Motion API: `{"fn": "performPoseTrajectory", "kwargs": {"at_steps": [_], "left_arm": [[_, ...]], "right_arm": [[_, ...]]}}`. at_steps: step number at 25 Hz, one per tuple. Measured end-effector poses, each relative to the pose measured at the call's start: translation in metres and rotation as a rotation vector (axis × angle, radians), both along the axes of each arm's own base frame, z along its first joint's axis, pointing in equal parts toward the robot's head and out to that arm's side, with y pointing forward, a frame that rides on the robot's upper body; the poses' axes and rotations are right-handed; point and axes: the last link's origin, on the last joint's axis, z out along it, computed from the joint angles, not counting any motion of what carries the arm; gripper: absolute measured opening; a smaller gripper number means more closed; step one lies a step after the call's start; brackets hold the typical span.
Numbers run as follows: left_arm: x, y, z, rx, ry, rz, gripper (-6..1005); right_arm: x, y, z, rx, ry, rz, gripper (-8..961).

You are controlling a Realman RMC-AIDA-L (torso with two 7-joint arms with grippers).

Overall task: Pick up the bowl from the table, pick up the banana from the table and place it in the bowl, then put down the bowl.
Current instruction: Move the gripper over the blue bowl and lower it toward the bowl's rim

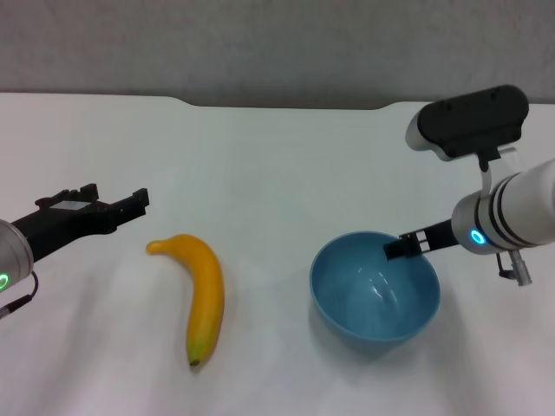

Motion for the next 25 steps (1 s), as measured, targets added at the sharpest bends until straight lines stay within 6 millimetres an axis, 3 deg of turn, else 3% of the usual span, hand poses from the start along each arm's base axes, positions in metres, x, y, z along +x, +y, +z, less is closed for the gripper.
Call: {"fn": "performPoseTrajectory", "kwargs": {"at_steps": [19, 25], "left_arm": [[-0.003, 0.003, -0.001, 0.005, 0.006, 0.014, 890], [-0.003, 0.003, -0.001, 0.008, 0.008, 0.014, 891]], "right_arm": [[0.033, -0.003, -0.017, -0.051, 0.067, -0.114, 848], [0.036, -0.003, -0.018, -0.049, 0.078, -0.127, 775]]}}
